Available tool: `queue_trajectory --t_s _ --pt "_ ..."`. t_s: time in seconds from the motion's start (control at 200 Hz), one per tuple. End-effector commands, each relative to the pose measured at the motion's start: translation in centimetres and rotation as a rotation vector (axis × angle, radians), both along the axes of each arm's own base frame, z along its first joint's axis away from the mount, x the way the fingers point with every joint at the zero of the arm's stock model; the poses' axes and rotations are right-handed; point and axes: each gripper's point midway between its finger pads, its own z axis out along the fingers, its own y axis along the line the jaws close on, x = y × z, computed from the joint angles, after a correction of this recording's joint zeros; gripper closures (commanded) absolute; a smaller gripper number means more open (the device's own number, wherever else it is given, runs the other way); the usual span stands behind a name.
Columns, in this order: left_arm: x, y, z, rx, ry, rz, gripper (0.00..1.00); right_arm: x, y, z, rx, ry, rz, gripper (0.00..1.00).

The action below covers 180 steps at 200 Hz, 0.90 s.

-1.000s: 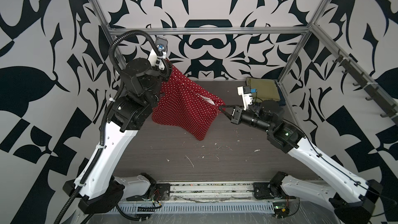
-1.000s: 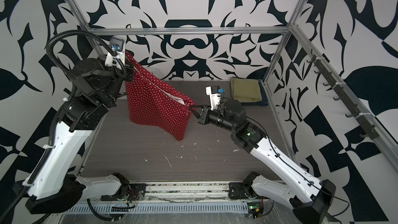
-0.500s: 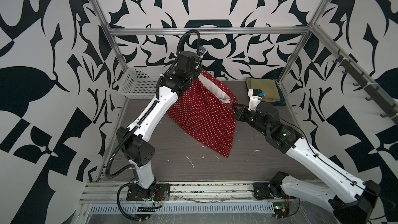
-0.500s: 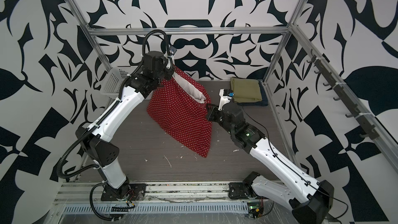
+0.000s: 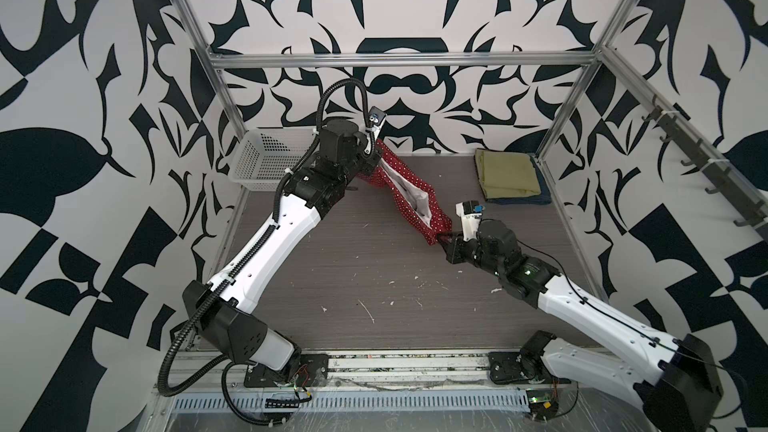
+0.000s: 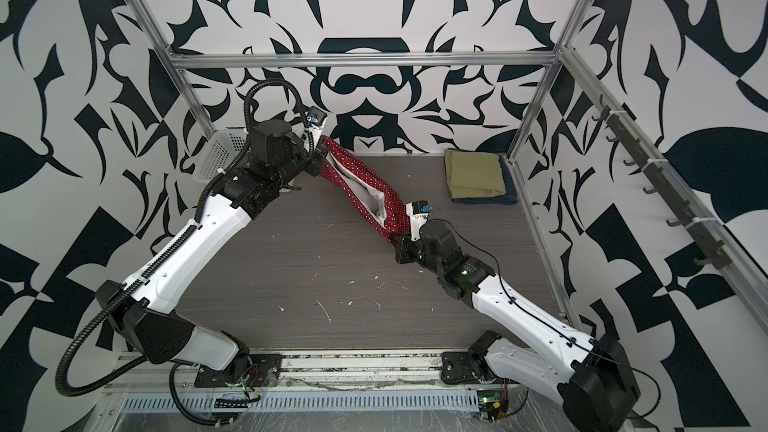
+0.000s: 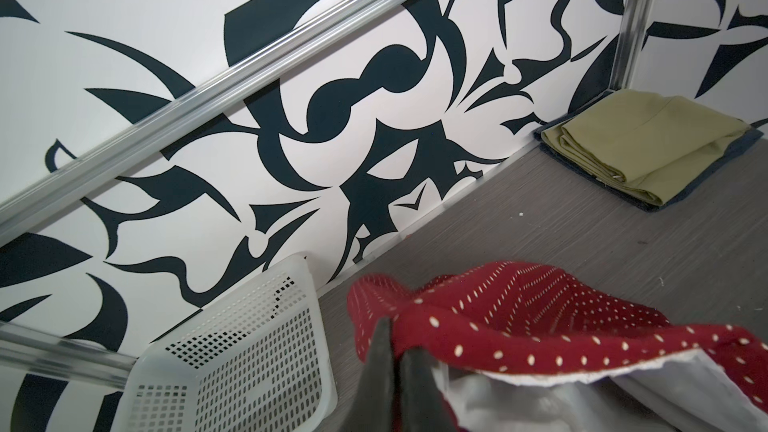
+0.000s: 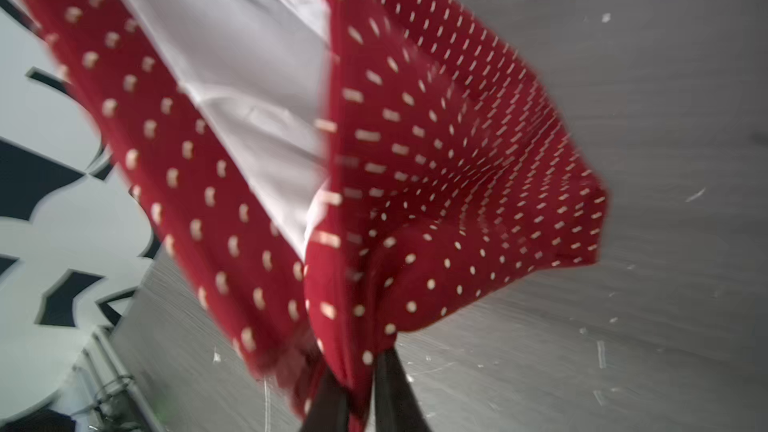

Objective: Fold and stack the skirts

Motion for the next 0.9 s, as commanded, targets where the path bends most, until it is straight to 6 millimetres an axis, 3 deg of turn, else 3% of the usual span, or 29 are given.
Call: queue_trajectory --t_s 0.0,0.095,0.235,0.345,0.405,0.435,0.535,0.635,0.72,0.895 --pt "0.2 0.8 0.4 0.0 -0.026 0.006 1.0 -0.6 -0.7 2.4 -0.032 -0.109 0.03 0.59" --pt "0.0 0.6 -0.6 0.008 0.004 -0.007 1.0 -1.3 -0.9 4.1 -0.042 -0.154 0.061 0.51" --pt "0.1 0.7 -1.3 0.019 0.018 -0.001 1.0 -1.8 -0.3 7.0 -0.052 -0.178 0.121 0.49" --pt "0.2 0.6 -1.4 0.023 0.027 -0.003 1.0 -1.3 1.7 9.2 -0.058 -0.167 0.211 0.48" --pt "0.2 0.5 -1.4 0.021 0.032 -0.004 1.0 -0.9 3.7 9.2 -0.038 -0.125 0.279 0.46" --pt "0.2 0.6 -1.5 0.022 0.035 -0.003 1.0 -0.6 4.9 9.1 -0.025 -0.115 0.311 0.4" --pt "0.3 0.4 -1.5 0.015 0.037 -0.005 1.0 1.2 7.9 8.0 -0.018 -0.116 0.327 0.38" --pt "0.2 0.5 -1.4 0.008 0.041 -0.003 1.0 3.5 9.8 7.6 0.026 -0.132 0.286 0.37" --pt "0.2 0.4 -1.4 0.001 0.046 -0.007 1.0 5.3 10.8 6.0 0.038 -0.119 0.252 0.36" --pt "0.1 0.3 -1.4 -0.001 0.05 -0.011 1.0 6.9 12.9 3.4 0.015 -0.069 0.281 0.35"
